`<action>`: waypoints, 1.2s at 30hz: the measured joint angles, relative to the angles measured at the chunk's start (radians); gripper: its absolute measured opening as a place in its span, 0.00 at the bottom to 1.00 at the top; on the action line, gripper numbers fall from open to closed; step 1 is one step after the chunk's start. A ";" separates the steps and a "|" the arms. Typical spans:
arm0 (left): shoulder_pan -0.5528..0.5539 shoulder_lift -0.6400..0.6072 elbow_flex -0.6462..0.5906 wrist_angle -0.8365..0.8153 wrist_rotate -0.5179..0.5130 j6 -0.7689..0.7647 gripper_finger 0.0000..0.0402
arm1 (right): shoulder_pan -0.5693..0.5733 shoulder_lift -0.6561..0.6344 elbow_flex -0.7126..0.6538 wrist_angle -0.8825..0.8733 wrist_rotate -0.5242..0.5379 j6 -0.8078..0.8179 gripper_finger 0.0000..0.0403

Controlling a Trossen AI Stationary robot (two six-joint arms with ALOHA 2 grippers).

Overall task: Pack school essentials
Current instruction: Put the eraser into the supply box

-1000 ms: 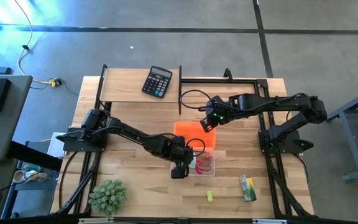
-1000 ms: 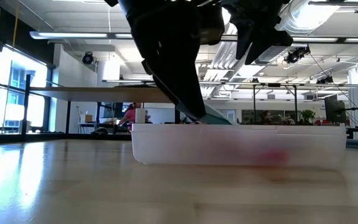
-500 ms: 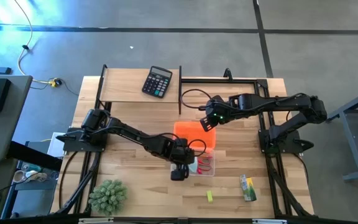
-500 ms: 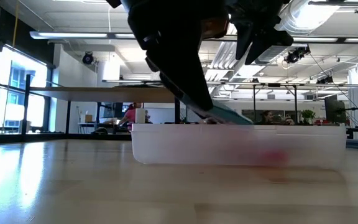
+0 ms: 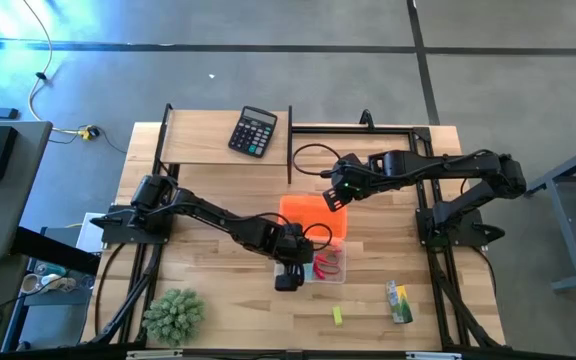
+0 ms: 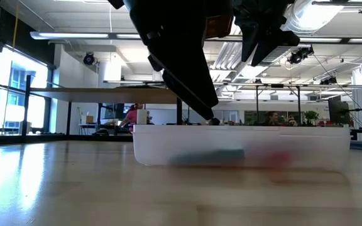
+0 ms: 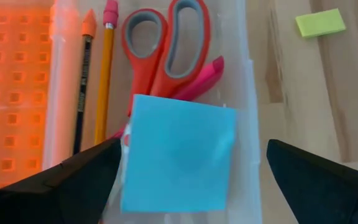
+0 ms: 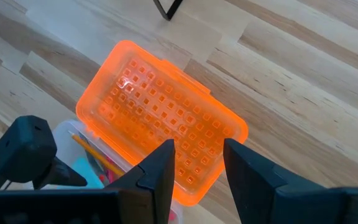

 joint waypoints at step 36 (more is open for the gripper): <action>0.005 -0.306 0.001 -0.293 -0.074 -0.028 0.99 | 0.322 0.000 0.284 -0.217 0.184 0.322 0.32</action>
